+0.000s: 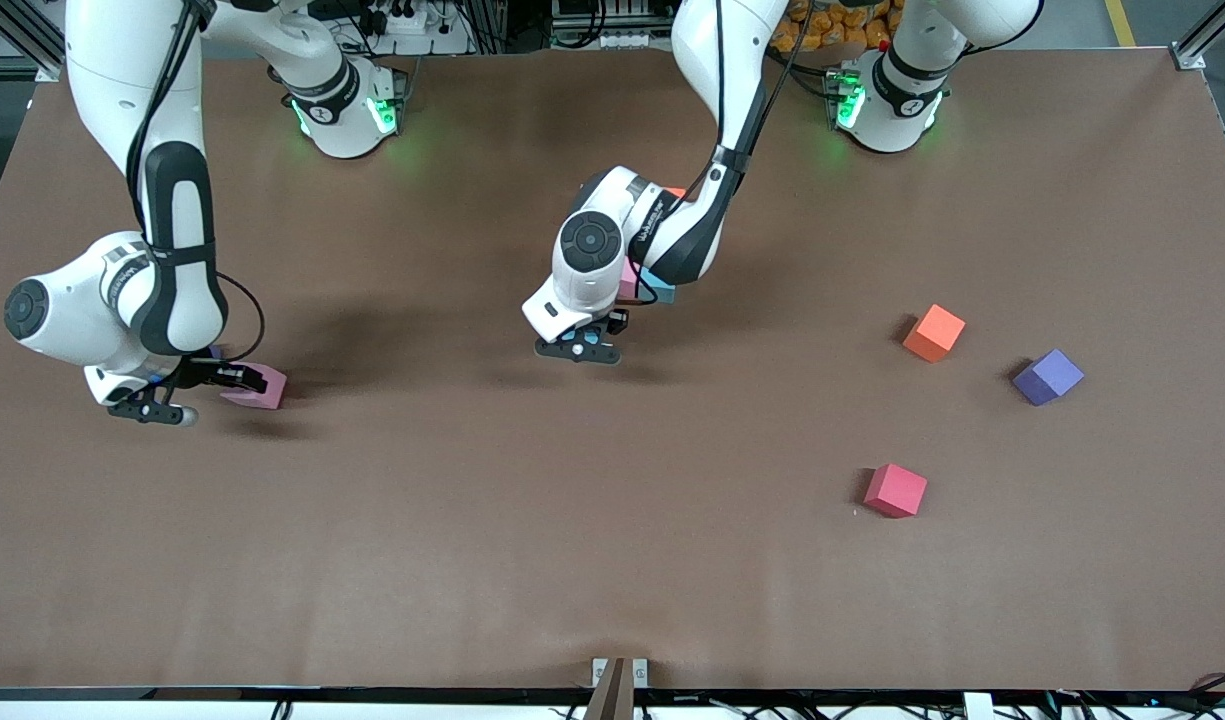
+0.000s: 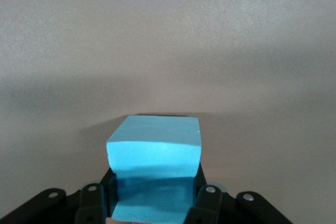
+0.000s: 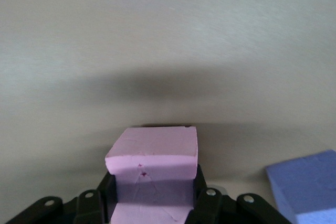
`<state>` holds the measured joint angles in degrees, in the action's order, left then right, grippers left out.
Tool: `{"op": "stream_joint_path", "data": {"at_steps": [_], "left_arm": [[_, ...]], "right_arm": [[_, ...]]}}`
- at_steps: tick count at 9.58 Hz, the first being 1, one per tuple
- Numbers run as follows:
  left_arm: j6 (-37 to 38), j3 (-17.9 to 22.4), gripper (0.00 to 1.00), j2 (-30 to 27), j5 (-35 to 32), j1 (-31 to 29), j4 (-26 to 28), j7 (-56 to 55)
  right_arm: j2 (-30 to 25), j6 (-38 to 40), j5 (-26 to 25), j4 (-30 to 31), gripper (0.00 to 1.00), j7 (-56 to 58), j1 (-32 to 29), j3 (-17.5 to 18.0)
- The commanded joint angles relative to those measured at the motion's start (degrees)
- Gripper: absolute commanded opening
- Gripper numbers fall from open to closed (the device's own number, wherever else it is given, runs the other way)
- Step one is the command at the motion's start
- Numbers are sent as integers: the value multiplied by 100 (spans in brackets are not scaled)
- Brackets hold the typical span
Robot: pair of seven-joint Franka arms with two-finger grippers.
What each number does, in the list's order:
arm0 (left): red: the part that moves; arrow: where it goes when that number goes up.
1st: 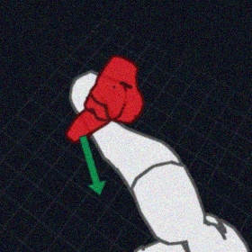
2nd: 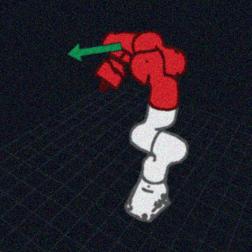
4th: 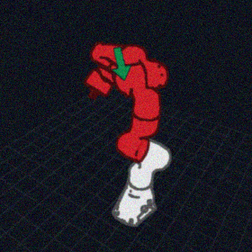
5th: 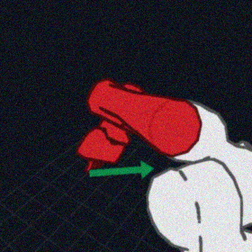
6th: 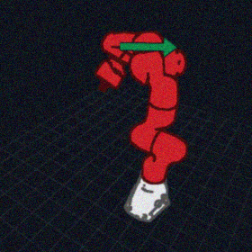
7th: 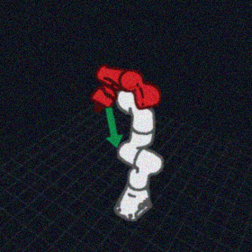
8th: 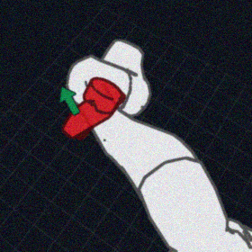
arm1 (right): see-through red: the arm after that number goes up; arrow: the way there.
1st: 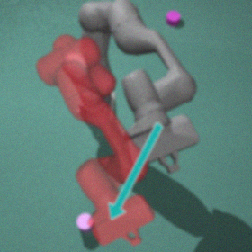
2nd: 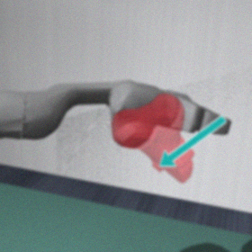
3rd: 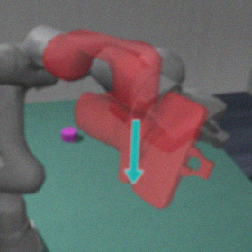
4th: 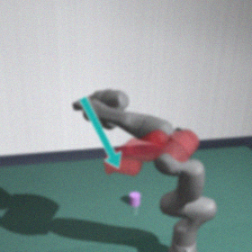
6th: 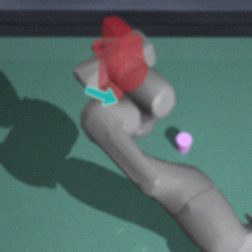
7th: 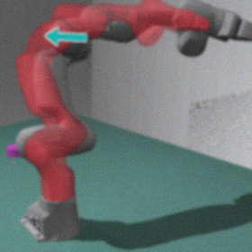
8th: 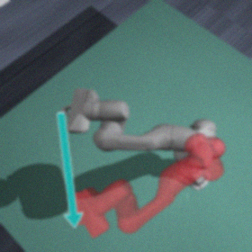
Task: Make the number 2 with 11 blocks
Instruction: 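Grasp light pink with the right gripper while the left gripper holds cyan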
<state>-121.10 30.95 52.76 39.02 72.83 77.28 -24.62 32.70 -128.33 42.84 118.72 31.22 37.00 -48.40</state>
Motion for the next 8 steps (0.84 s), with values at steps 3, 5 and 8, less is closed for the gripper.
{"op": "stream_joint_path", "data": {"at_steps": [3, 5, 8], "left_arm": [[113, 174, 0, 146, 150, 108, -125, -61], [113, 165, 0, 155, 150, 108, -117, -69], [113, 157, 0, 173, 159, 108, -116, -69]], "right_arm": [[-246, 97, 93, -146, 33, 288, 649, 6], [-246, 97, 128, -278, 33, 297, 992, 15], [-203, 97, 137, -384, 33, 70, 1168, 15]]}}
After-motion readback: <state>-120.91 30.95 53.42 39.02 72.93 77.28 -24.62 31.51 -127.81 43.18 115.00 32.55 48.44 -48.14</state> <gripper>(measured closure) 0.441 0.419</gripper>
